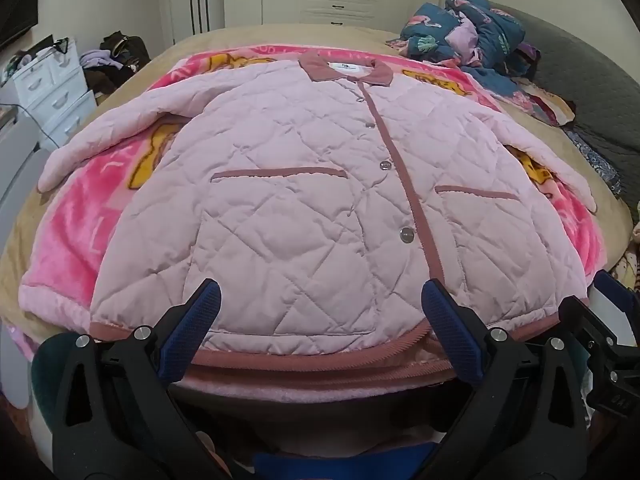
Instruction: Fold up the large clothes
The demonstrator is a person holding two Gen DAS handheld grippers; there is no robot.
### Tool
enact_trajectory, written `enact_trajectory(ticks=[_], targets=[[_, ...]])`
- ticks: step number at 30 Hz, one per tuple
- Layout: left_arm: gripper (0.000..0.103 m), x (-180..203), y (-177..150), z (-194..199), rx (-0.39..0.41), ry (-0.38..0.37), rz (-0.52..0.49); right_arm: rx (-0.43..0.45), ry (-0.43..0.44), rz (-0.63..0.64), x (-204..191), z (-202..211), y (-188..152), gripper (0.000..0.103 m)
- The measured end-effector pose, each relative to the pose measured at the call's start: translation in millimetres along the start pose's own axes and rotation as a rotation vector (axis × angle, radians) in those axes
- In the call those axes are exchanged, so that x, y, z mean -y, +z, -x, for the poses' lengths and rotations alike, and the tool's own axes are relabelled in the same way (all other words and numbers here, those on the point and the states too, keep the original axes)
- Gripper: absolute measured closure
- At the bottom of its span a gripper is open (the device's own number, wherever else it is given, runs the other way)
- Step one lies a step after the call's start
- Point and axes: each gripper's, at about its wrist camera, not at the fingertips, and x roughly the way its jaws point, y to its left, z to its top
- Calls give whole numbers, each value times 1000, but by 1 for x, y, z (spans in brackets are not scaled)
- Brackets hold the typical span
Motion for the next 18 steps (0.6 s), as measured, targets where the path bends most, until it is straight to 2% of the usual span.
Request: enact_trajectory(ticks=[5,6,18], targets=[[9,5,2,0,4,13,-5,-6,-1,-9,2,-5,-4,4],[9,5,2,0,4,12,-4,3,-2,-8,1,4,2,4],[9,1,4,6,15,-8,2,14,8,-13,2,8,2,4]])
